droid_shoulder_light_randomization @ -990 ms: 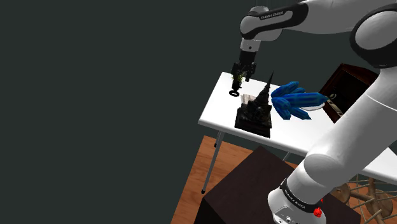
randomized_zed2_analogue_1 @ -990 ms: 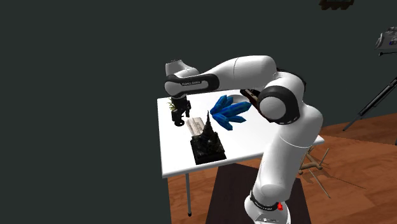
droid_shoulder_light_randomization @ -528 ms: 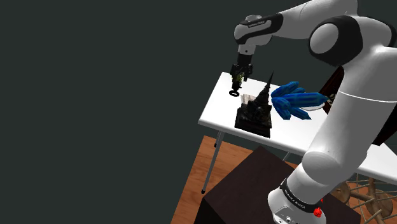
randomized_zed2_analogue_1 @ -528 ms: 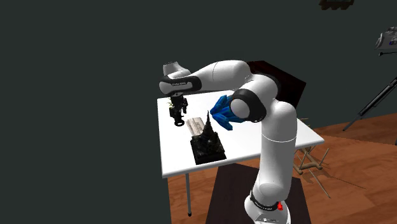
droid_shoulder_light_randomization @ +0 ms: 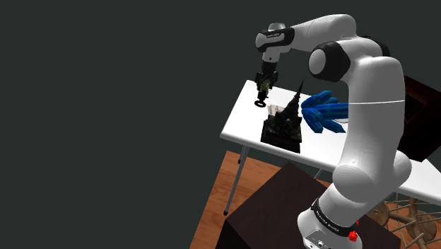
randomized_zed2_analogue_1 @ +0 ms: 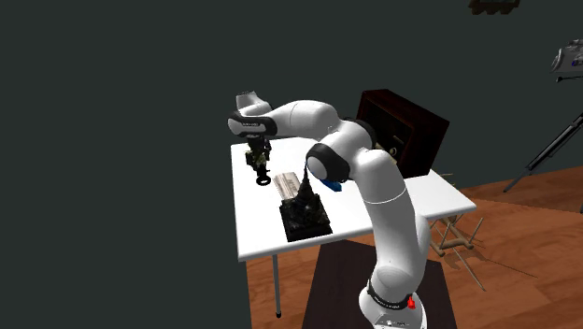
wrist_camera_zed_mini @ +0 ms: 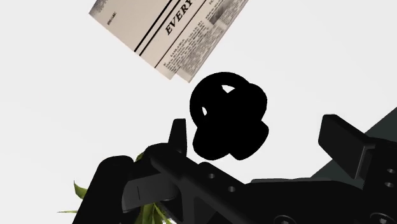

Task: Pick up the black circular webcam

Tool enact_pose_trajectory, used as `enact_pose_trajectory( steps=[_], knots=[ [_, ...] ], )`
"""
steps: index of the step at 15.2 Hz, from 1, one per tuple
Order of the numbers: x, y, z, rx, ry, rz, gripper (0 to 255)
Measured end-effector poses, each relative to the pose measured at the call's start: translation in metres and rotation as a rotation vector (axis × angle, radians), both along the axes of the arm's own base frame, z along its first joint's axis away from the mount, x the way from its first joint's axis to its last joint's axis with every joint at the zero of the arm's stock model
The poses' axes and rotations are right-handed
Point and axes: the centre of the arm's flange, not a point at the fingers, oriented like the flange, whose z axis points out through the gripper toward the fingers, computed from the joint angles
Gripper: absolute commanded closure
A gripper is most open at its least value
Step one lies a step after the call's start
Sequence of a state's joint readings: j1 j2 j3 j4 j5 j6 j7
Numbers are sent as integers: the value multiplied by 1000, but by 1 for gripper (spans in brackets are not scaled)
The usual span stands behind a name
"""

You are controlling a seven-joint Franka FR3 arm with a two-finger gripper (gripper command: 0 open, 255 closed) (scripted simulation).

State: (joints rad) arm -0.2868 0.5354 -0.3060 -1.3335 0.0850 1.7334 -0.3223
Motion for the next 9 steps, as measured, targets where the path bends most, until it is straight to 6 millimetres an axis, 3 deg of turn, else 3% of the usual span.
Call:
enact_pose_trajectory(
  steps=[8, 9],
  knots=[
    [4, -9, -38, -2, 1, -2, 0],
    [4, -9, -40, -2, 1, -2, 255]
  ],
)
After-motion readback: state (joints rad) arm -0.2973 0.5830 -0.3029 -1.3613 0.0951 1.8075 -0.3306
